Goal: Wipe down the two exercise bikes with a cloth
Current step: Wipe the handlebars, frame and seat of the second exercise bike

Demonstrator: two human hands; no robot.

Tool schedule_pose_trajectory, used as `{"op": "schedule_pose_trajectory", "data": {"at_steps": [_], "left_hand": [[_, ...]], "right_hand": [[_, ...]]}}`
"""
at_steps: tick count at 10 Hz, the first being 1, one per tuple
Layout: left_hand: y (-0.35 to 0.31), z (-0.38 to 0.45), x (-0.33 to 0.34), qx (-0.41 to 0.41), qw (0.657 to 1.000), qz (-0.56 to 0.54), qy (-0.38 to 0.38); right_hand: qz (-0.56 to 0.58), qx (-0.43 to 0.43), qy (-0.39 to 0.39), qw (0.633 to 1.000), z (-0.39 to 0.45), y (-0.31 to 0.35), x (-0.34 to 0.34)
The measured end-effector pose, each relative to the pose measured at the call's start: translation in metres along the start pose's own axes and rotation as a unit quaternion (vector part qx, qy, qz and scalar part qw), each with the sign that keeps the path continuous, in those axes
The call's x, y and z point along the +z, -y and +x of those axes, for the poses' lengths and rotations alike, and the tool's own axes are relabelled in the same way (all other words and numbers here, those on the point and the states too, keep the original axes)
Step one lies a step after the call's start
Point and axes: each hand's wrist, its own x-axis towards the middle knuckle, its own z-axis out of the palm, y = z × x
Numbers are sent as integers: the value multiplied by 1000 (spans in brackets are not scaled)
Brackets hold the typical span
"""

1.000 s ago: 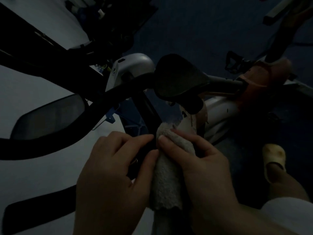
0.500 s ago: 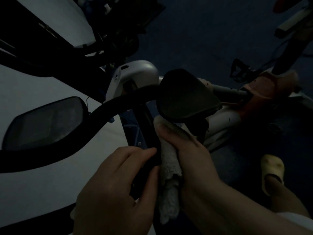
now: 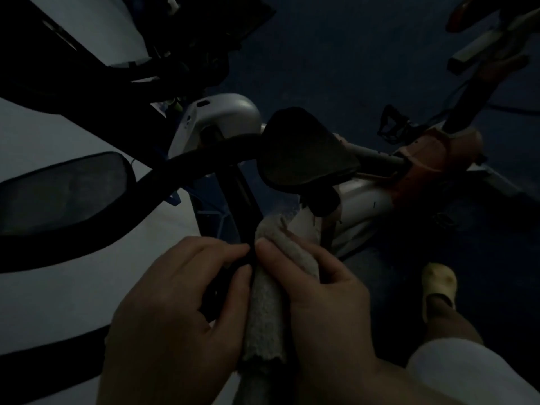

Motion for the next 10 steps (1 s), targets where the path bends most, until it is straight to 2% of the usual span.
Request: {"op": "schedule_pose_trajectory", "data": {"at_steps": [1,2,3,4,5,6,7,8,9,10], "left_hand": [[0,-2,4,-25,999,-38,-7],[-5,0,5,-22,998,-51,-12],[-30,13,2,-14,990,-126,-66],[-77,33,-7,72,980,-153,-107],[-117,56,-7,129,967,-181,-121],[-148,87,5,136,968,-169,-128],[-178,118,28,95,975,-176,-93],[-209,144,57,34,980,-187,-64],[-242,170,79,-12,980,-184,-68],[-275,199,91,-55,977,-188,-84]], "right_hand": [[-32,-11,24,999,-11,4,-2],[-94,14,131,987,-18,16,-13],[-197,-93,154,964,-32,42,-21],[-370,-278,117,879,-26,78,-39],[-443,-406,62,797,-17,134,-53],[-555,-486,5,676,-3,194,-75],[-628,-519,-36,578,16,248,-108],[-654,-542,-61,524,32,301,-140],[-642,-541,-67,539,41,351,-159],[-642,-550,-35,533,51,399,-166]]}}
